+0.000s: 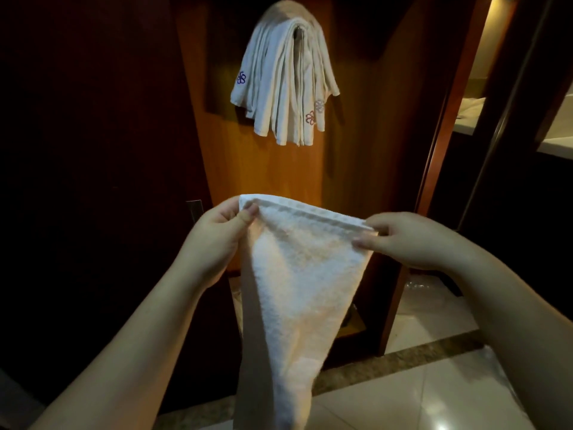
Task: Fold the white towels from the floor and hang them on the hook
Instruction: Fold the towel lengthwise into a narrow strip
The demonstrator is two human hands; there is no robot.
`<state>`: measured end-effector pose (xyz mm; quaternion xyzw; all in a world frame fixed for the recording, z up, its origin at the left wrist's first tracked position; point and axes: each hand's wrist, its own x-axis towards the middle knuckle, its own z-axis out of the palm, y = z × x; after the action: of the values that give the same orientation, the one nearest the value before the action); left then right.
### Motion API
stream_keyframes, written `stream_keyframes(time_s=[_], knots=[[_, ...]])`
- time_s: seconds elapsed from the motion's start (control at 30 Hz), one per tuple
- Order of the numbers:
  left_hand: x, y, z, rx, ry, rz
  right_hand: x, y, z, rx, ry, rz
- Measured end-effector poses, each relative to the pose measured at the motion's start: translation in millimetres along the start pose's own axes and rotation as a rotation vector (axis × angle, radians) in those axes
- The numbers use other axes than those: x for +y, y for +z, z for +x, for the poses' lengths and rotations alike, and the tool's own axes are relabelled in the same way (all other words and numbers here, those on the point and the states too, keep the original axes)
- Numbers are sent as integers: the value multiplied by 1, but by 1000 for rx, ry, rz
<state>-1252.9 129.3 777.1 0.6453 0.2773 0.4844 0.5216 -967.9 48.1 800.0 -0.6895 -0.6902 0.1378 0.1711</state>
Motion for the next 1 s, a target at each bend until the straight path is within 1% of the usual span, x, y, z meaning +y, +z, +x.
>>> stream_keyframes(time_s=[0.13,0.17,0.23,0.33,0.4,0.43,0.5,0.53,0.63,0.7,0.77,0.87,0.93,0.97,1.0], knots=[[-4,-5,-2,46,17,12,0,7,-7,284,-135,278],[-4,-6,-3,59,24,14,0,12,-9,334,-162,349],[-4,-5,-3,70,42,12,-1,23,-10,405,-197,568],[-6,-3,-3,74,59,-16,0,35,-6,459,-231,912],[-7,-1,-3,78,58,-34,0,41,1,410,-215,1124],[-7,0,-3,82,54,-46,0,43,3,387,-196,1182],[-8,2,-3,77,52,-66,1,48,6,403,-178,1189],[-8,3,-3,68,51,-69,1,50,6,444,-175,1163],[-8,7,-4,63,54,-89,0,50,6,629,-188,986],[-7,10,-5,94,68,-115,-2,49,5,759,-209,842],[-6,10,-6,132,81,-103,-5,47,4,810,-261,789],[-4,10,-9,136,68,-131,-6,40,1,791,-284,793],[-2,11,-10,120,39,-187,-7,36,0,752,-248,870],[-1,12,-10,110,20,-213,-5,34,0,688,-233,955],[0,13,-11,100,0,-229,-2,34,-1,576,-233,1068]])
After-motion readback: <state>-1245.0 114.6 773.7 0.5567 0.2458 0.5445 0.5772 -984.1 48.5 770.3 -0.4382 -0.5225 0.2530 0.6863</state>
